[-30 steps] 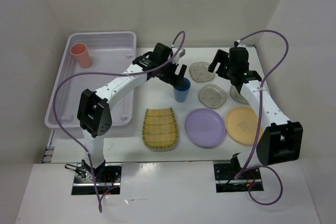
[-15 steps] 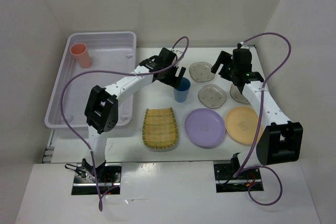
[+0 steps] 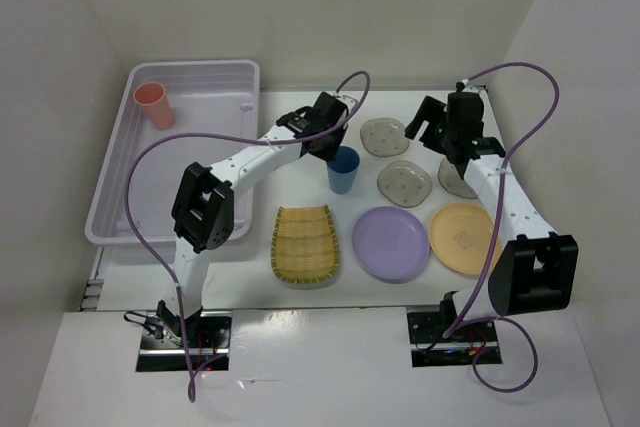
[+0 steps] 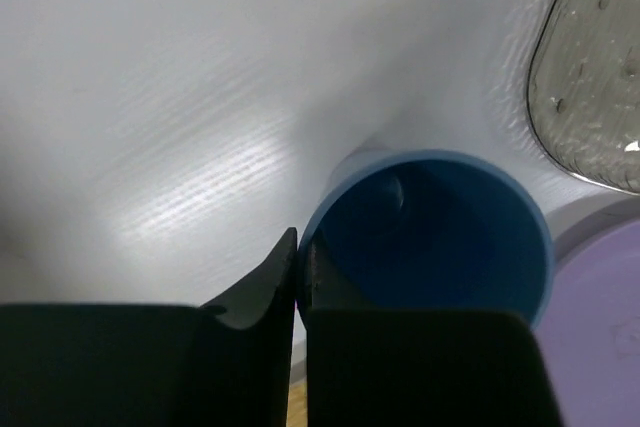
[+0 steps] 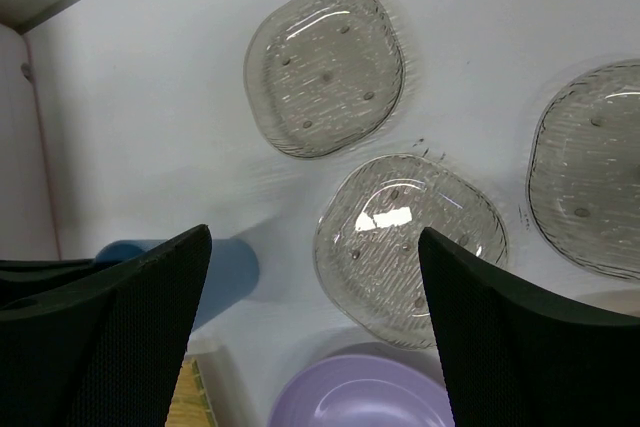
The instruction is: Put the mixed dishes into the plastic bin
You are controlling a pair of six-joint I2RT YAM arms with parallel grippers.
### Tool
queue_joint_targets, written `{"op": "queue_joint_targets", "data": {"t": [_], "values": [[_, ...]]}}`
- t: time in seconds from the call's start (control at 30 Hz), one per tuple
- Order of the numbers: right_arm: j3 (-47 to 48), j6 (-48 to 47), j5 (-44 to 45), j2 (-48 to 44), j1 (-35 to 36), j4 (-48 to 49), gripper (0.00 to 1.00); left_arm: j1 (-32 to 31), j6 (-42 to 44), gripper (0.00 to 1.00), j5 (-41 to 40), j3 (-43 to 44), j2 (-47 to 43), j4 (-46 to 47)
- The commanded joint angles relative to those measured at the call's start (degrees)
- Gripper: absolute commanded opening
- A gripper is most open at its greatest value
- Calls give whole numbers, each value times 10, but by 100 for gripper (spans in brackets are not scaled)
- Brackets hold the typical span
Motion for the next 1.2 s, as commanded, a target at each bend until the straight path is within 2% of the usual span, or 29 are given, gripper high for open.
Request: {"op": "queue_joint_targets", "data": {"t": [0.0, 0.13, 0.27, 0.33, 0.43, 0.57, 0.6, 0.7, 0.73, 0.83, 0.93, 1.0, 1.17], "values": [[-6, -1, -1, -21, -10, 26, 89, -1, -3, 1, -22, 40, 13, -8], [-6, -1, -6, -21, -10, 26, 89, -1, -3, 0, -41, 85, 1, -36], [-6, -1, -18, -10, -10, 31, 89, 46, -3, 0, -84, 168, -29, -76], [-6, -1, -24, -10, -10, 38, 89, 90, 3, 0, -115, 223, -49, -91], [-1, -1, -39, -4, -10, 50, 89, 167, 17, 0, -144, 256, -68, -85], [-1, 5, -49, 7, -4, 57, 89, 280, 6, 0, -118, 328, -57, -94], [-1, 5, -49, 13, -4, 57, 89, 325, 1, 0, -106, 370, -39, -108], [-1, 5, -41, 20, 11, 62, 89, 401, 1, 0, -84, 471, 25, -163], [4, 5, -28, 26, 16, 62, 89, 417, 1, 0, -76, 539, 43, -178], [4, 5, -11, 41, 34, 62, 89, 485, -22, 0, -42, 486, 30, -151], [9, 17, -11, 54, 34, 62, 89, 536, -30, 0, -5, 494, 44, -151], [9, 17, -5, 59, 40, 67, 89, 549, -30, 0, 20, 506, 64, -157], [35, 17, 7, 80, 40, 62, 89, 555, -30, 0, 9, 511, 98, -146]]}}
